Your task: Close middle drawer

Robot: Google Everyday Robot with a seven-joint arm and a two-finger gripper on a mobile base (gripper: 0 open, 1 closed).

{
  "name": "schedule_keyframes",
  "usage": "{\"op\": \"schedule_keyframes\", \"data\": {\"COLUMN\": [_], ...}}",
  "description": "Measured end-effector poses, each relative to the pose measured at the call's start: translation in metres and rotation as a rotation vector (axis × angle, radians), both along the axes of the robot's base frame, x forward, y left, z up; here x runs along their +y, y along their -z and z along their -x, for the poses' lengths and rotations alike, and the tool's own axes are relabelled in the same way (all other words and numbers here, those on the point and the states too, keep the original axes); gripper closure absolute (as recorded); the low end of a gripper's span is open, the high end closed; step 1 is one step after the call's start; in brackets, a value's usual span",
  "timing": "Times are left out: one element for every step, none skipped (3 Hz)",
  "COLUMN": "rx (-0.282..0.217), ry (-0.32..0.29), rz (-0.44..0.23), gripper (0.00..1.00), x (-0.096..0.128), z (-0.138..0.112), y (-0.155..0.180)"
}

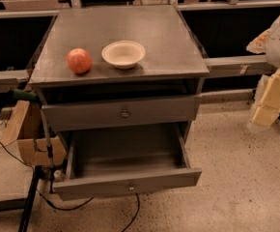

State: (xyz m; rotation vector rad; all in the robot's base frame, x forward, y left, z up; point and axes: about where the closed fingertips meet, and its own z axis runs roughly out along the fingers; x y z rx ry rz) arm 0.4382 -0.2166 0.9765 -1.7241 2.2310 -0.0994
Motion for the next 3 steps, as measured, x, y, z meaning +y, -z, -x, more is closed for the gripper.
{"op": "schedule_keyframes", "data": {"rx": [0.000,-0.007,0.002], "ry": [0.000,0.035,0.084], "rz": [0.000,-0.005,-0.054], "gripper": [0.00,0.00,0.00], "x": [0.000,-0.004,-0.013], "z": [0.000,-0.002,-0.001], "y": [0.000,0.014,0.065]}}
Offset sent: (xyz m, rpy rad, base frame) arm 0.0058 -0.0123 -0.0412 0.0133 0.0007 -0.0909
